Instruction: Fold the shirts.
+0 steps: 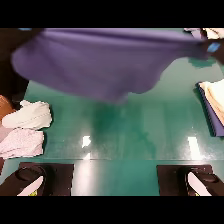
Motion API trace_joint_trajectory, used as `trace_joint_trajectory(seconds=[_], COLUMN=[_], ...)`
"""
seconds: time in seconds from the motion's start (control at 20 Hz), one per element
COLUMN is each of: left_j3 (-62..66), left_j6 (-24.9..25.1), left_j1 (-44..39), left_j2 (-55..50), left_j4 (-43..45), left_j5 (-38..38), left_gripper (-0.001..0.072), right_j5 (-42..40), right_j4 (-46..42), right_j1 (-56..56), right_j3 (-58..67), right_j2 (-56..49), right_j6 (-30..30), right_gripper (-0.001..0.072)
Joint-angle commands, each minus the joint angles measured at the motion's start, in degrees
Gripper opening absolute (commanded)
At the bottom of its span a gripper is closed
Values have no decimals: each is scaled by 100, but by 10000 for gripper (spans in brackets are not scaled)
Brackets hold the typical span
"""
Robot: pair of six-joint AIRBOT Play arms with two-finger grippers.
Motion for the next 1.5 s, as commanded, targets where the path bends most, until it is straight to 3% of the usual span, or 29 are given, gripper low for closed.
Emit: trace_joint_trajectory(seconds=[0.0, 0.15, 0.25, 0.4, 0.65, 0.7, 0.75, 0.8, 0.9, 1.15, 1.3, 1.45], left_j3=[76, -669, -1534, -3235, -5086, -5158, -5158, -5156, -5014, -3748, -3622, -3729], left_j6=[-105, -256, -254, -201, -210, -205, -212, -212, -203, -203, -170, 4], left_j1=[4, -98, -400, -1056, -1696, -1696, -1696, -1696, -1663, -275, 691, 1110], left_j2=[151, -221, -444, -713, -1193, -1281, -1329, -1329, -1320, -1311, -1462, -2124], left_j4=[-289, -280, -267, -225, -236, -221, -219, -223, -144, 162, 179, 151], left_j5=[-251, -894, -1019, -343, 984, 1049, 1132, 1276, 1460, 1235, 1056, 710], left_gripper=[22, 22, 22, 24, 27, 57, 283, 447, 454, 454, 454, 455], right_j5=[706, 1425, 1552, 1460, 789, 684, 577, 509, 466, 442, 393, 302], right_j4=[-44, -138, -658, -1585, -1563, -1534, -1493, -1462, -1478, -1478, -1478, -1478], right_j1=[-201, -201, -105, 173, 514, 560, 597, 597, 590, 588, 590, 590], right_j3=[1132, 1165, 658, -509, -1939, -2083, -2212, -2310, -2435, -2422, -2422, -2424], right_j2=[-267, -800, -949, -929, -916, -916, -916, -916, -916, -914, -916, -916], right_j6=[186, 393, 433, 437, 439, 439, 439, 444, 461, 461, 461, 470], right_gripper=[11, 11, 11, 11, 11, 11, 11, 11, 11, 11, 11, 11])
